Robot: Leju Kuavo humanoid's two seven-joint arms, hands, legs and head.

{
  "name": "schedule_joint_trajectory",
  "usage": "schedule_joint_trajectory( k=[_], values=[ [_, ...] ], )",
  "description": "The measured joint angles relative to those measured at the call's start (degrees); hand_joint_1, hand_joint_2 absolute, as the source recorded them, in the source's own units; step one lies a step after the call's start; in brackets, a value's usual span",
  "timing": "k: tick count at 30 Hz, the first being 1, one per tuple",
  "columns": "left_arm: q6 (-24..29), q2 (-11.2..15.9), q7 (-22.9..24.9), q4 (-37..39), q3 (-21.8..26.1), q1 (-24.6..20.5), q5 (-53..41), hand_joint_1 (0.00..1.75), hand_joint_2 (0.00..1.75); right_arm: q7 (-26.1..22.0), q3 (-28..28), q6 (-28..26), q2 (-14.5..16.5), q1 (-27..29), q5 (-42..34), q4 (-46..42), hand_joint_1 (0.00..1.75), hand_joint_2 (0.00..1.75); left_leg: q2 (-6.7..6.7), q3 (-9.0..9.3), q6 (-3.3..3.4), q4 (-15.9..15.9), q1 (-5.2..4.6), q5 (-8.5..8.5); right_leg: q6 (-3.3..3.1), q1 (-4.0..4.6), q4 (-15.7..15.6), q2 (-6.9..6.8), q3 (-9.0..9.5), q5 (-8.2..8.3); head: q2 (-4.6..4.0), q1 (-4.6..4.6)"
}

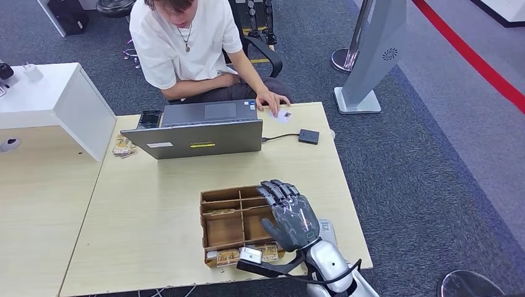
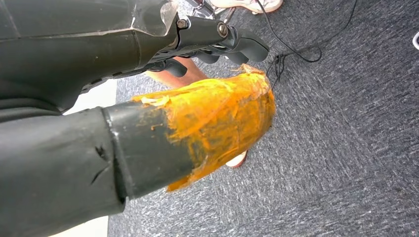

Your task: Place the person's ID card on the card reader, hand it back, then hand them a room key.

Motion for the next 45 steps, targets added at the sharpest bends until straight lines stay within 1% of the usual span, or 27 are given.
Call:
schedule_joint_trajectory(
  k=[5, 25, 33, 45],
  values=[
    [-0.02, 0.0, -0.22, 0.0, 0.0, 0.0, -0.03, 0.0, 0.0, 0.49, 0.55, 0.35, 0.0, -0.51, 0.66, 0.71, 0.59, 1.75, 0.0, 0.0, 0.0, 0.0, 0.0, 0.0, 0.0, 0.0, 0.0, 0.0, 0.0, 0.0, 0.0, -0.01],
    [-0.04, 0.0, -0.34, 0.0, 0.0, 0.0, -0.15, 0.0, 0.0, 0.9, 2.51, 1.38, 0.03, -3.11, 1.27, 4.25, 0.6, 1.75, 0.0, 0.0, 0.0, 0.0, 0.0, 0.0, 0.0, 0.0, 0.0, 0.0, 0.0, 0.0, 0.0, -0.01],
    [-0.24, 0.0, -0.38, 0.0, 0.0, -0.01, -0.24, 0.0, 0.0, 1.27, 3.01, 1.88, 0.39, -4.28, 1.31, 6.06, 0.67, 1.75, 0.0, 0.0, 0.0, 0.0, 0.0, 0.0, 0.0, 0.0, 0.0, 0.0, 0.0, 0.0, 0.0, -0.01],
    [-0.58, 0.0, -0.47, 0.0, 0.0, -0.01, -0.31, 0.0, 0.0, 2.09, 3.64, 1.22, 0.94, -6.13, 1.41, 9.28, 0.99, 1.75, 0.0, 0.0, 0.0, 0.0, 0.0, 0.0, 0.0, 0.0, 0.01, 0.0, 0.0, 0.0, 0.0, -0.01]
  ],
)
